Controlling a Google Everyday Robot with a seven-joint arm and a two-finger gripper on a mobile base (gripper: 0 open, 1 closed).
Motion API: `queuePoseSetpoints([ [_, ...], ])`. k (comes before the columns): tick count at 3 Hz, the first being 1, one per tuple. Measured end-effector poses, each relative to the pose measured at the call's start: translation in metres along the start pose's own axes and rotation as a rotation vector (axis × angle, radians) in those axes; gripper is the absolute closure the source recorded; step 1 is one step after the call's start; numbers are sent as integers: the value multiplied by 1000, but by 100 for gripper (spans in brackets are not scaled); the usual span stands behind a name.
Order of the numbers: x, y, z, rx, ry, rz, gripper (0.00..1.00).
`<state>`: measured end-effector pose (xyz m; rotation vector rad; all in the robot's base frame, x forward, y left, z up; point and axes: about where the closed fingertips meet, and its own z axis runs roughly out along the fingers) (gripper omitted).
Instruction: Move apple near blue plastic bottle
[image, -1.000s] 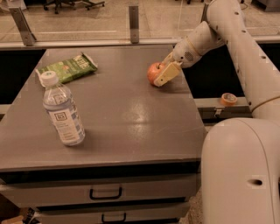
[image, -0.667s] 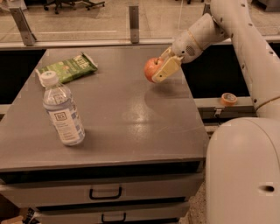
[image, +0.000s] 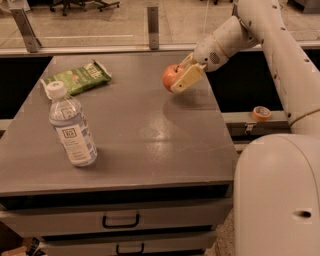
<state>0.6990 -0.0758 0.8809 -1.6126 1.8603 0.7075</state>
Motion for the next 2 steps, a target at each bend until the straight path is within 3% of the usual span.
queuePoseSetpoints([
  [1,-13,10,21,-31,-2,-38,100],
  [2,-29,35,49,-75,-10,-80,100],
])
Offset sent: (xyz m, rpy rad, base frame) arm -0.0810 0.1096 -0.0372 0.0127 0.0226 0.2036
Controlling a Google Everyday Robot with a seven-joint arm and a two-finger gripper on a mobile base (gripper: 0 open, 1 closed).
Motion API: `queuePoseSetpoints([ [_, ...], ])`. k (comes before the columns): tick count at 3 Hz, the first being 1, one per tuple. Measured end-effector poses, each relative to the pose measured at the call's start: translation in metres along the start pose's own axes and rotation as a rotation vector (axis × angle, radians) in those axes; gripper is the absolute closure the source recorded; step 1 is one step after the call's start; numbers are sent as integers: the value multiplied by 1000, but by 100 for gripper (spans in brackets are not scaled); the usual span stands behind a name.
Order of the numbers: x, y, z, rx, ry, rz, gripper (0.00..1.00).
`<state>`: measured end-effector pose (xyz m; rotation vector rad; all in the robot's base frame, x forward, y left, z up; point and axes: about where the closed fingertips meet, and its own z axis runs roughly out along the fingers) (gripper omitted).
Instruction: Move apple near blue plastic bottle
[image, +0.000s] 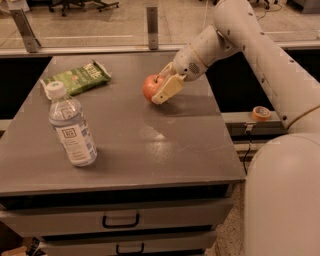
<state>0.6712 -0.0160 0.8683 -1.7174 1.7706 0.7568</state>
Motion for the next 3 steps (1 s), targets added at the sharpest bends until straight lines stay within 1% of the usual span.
queuePoseSetpoints([
  [1,-14,36,40,-68,-5,-27,100],
  [2,-22,70,68,-129,-6,-37,100],
  [3,-23,70,67,-129,-6,-37,100],
])
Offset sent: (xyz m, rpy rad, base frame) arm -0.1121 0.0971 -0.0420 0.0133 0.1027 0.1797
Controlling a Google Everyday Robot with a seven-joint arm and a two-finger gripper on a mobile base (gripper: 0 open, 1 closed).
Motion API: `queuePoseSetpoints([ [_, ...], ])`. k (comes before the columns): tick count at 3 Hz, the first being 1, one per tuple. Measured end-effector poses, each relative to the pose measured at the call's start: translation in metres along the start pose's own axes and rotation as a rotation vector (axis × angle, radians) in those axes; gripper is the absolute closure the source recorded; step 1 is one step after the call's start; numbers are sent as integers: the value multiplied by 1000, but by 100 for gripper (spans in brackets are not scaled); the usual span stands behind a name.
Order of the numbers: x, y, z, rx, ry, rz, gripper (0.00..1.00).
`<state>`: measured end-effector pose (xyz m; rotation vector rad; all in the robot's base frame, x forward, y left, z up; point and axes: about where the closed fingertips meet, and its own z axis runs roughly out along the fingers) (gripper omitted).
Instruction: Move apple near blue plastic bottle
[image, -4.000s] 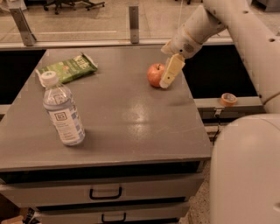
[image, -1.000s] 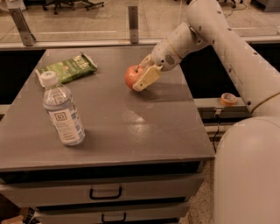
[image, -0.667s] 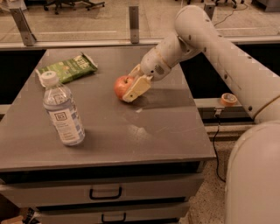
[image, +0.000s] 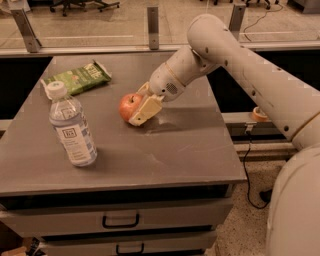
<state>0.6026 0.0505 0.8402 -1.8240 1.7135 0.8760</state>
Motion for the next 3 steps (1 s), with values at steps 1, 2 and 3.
queuePoseSetpoints([
  [1,-24,31,-1,-28,-18,-47,100],
  [2,-57,66,-19,-17,-60,-119,100],
  [3,-62,77,-21,-25,-76,-127,100],
])
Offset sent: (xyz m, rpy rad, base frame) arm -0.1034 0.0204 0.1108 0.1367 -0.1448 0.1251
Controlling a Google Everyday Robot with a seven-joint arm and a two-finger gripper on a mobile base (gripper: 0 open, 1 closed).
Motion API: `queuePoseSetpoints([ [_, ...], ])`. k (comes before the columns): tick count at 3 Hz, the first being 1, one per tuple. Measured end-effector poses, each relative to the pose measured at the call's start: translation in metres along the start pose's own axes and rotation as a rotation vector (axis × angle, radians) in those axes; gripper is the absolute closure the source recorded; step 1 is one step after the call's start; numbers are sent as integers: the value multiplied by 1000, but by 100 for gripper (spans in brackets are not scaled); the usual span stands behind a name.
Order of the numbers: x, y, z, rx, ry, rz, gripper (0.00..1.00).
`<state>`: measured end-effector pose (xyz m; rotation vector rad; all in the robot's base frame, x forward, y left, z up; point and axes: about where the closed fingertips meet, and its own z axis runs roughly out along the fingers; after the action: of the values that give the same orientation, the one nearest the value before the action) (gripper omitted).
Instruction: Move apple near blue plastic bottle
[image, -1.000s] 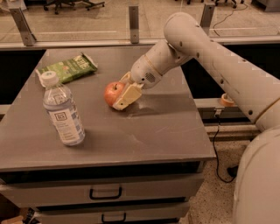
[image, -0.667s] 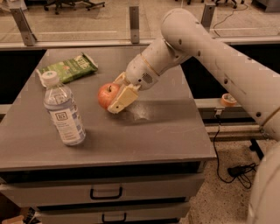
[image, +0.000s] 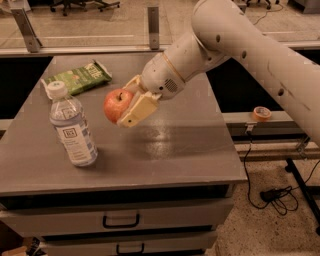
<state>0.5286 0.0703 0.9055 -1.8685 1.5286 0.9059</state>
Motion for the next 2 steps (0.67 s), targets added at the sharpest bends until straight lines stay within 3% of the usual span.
queuePoseSetpoints([
  [2,19,-1,21,-63,-22,34,100],
])
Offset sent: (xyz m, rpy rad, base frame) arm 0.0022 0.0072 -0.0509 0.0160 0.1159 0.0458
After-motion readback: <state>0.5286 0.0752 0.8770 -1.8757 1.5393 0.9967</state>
